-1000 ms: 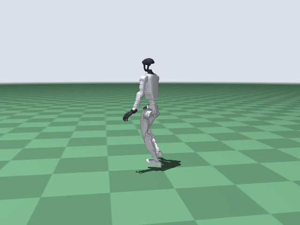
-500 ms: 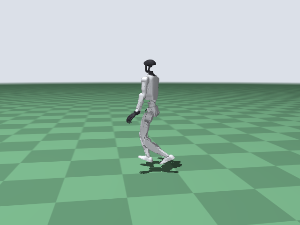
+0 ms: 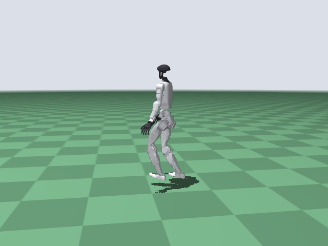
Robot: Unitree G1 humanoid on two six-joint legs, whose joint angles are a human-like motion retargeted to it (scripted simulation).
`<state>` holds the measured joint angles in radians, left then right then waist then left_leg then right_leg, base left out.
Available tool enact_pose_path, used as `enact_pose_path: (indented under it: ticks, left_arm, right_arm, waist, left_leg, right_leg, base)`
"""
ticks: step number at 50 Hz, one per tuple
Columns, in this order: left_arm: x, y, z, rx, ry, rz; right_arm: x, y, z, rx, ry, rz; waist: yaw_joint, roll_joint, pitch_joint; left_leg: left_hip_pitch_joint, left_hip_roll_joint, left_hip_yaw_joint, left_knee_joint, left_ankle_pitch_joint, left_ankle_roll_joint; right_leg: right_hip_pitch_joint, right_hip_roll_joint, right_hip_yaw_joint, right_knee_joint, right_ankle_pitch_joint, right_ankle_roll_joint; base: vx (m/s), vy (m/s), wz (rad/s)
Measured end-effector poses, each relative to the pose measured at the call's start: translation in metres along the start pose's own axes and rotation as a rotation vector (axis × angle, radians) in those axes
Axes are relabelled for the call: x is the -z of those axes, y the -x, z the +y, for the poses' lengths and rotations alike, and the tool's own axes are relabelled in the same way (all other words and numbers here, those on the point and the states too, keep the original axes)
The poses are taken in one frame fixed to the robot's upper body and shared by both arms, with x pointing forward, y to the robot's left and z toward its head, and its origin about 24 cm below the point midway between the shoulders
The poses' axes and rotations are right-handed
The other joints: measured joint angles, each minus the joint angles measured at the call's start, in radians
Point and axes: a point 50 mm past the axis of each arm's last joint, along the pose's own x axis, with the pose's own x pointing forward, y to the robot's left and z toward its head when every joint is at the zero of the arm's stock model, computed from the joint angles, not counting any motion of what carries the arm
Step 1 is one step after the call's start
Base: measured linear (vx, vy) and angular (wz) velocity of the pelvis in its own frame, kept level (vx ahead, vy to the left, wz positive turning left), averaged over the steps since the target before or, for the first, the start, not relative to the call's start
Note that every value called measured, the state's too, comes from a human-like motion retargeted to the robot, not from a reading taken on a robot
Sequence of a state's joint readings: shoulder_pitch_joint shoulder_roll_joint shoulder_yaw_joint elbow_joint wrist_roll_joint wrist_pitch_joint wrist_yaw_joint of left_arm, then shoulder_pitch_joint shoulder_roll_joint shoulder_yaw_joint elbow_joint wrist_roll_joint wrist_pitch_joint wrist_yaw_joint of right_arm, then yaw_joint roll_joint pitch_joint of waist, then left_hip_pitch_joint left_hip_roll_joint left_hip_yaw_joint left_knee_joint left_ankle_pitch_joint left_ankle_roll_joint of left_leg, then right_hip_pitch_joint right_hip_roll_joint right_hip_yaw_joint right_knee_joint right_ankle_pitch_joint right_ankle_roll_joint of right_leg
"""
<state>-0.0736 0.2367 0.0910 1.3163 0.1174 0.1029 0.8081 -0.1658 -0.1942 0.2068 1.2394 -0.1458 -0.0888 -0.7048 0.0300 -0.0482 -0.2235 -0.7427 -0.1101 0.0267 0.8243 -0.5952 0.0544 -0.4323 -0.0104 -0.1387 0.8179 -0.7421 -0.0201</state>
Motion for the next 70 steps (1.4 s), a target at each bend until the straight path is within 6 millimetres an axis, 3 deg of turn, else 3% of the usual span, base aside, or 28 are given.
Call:
enact_pose_path:
  ticks: [7,15,23,30,33,38,40,45,48,50,53,57,63,70]
  left_arm:
    - [0.005,0.001,-0.002,0.025,-0.047,0.005]
    - [0.005,0.006,-0.007,0.026,-0.115,-0.049]
    - [-0.007,0.007,-0.007,0.006,-0.15,-0.13]
    - [-0.013,0.009,-0.009,-0.007,-0.174,-0.185]
    - [-0.01,0.013,-0.012,-0.001,-0.177,-0.187]
    - [-0.011,0.018,-0.017,0.02,-0.16,-0.178]
    - [-0.013,0.019,-0.019,0.032,-0.149,-0.18]
    - [-0.015,0.025,-0.024,0.048,-0.139,-0.205]
    - [-0.023,0.026,-0.024,0.037,-0.136,-0.228]
    - [-0.025,0.027,-0.024,0.029,-0.137,-0.233]
    - [-0.028,0.024,-0.021,0.005,-0.142,-0.234]
    - [-0.019,0.018,-0.015,-0.029,-0.16,-0.208]
    - [0.008,0.012,-0.007,-0.07,-0.202,-0.138]
    - [0.034,0.012,-0.005,-0.057,-0.247,-0.055]
  right_arm:
    - [-0.01,-0.006,-0.002,-0.013,-0.037,0.004]
    - [-0.017,-0.008,-0.004,0.017,-0.072,-0.004]
    - [-0.015,-0.003,0.0,0.057,-0.089,0.014]
    - [-0.002,0.004,0.003,0.1,-0.097,0.07]
    - [0.009,0.008,0.004,0.115,-0.092,0.11]
    - [0.021,0.012,0.004,0.138,-0.078,0.156]
    - [0.022,0.013,0.003,0.149,-0.066,0.155]
    - [0.021,0.014,0.002,0.171,-0.041,0.12]
    - [0.011,0.011,0.001,0.188,-0.031,0.071]
    - [0.005,0.01,0.001,0.189,-0.024,0.038]
    - [-0.011,0.007,0.003,0.174,-0.028,-0.018]
    - [-0.028,0.008,0.011,0.119,-0.033,-0.091]
    - [-0.044,0.016,0.025,0.019,-0.038,-0.163]
    - [-0.044,0.024,0.038,-0.072,-0.005,-0.167]
  waist:
    - [-0.047,-0.076,0.034]
    - [-0.09,-0.08,0.055]
    - [-0.112,-0.034,0.054]
    - [-0.13,-0.007,0.041]
    - [-0.142,-0.012,0.028]
    - [-0.145,0.008,0.029]
    - [-0.137,0.049,0.05]
    - [-0.115,0.098,0.068]
    - [-0.088,0.132,0.084]
    - [-0.067,0.141,0.088]
    - [-0.039,0.13,0.086]
    - [-0.011,0.101,0.077]
    - [-0.002,0.056,0.049]
    - [-0.031,0.014,0.057]
  left_leg:
    - [0.153,-0.123,0.035,-0.118,-0.008,0.049]
    - [0.253,-0.15,0.027,-0.204,-0.035,0.048]
    - [0.347,-0.092,-0.001,-0.283,-0.091,0.036]
    - [0.438,-0.042,-0.007,-0.291,-0.146,0.018]
    - [0.449,-0.037,0.003,-0.22,-0.175,0.006]
    - [0.519,0.023,0.028,-0.13,-0.151,-0.031]
    - [0.542,0.087,0.011,-0.032,-0.131,-0.06]
    - [0.473,0.229,0.014,0.327,0.066,-0.111]
    - [0.389,0.314,0.003,0.523,0.125,-0.1]
    - [0.327,0.351,0.003,0.604,0.098,-0.077]
    - [0.229,0.345,-0.003,0.599,0.007,-0.045]
    - [0.141,0.27,-0.023,0.432,-0.086,-0.033]
    - [0.106,0.122,-0.091,0.133,-0.059,-0.054]
    - [0.204,0.064,-0.033,0.051,-0.053,-0.022]
  right_leg:
    - [-0.061,-0.2,-0.018,0.339,0.119,0.066]
    - [-0.225,-0.359,-0.067,0.426,0.07,0.015]
    - [-0.386,-0.258,-0.057,0.186,0.121,0.038]
    - [-0.445,-0.134,-0.029,-0.003,0.249,0.087]
    - [-0.468,-0.117,-0.01,0.02,0.278,0.09]
    - [-0.394,-0.055,-0.01,0.039,0.3,0.049]
    - [-0.312,0.009,-0.035,0.007,0.292,0.016]
    - [-0.221,0.111,-0.055,0.022,0.238,-0.059]
    - [-0.159,0.181,-0.063,-0.028,0.224,-0.087]
    - [-0.129,0.207,-0.058,-0.046,0.209,-0.094]
    - [-0.065,0.222,-0.032,-0.118,0.205,-0.087]
    - [0.001,0.211,0.018,-0.175,0.195,-0.062]
    - [0.05,0.173,0.09,-0.22,0.178,-0.022]
    - [0.036,0.096,0.107,-0.047,0.143,0.012]
  base:
    - [0.27,0.09,0.39]
    - [0.29,0.03,0.11]
    - [0.34,-0.05,-0.12]
    - [0.34,-0.11,-0.15]
    - [0.33,-0.15,-0.04]
    - [0.35,-0.15,-0.14]
    - [0.35,-0.15,-0.33]
    - [0.3,-0.12,-0.28]
    - [0.31,-0.08,-0.33]
    - [0.33,-0.05,-0.29]
    - [0.36,-0.03,-0.26]
    - [0.38,0.02,-0.35]
    - [0.37,0.07,-0.38]
    - [0.3,0.1,-0.21]
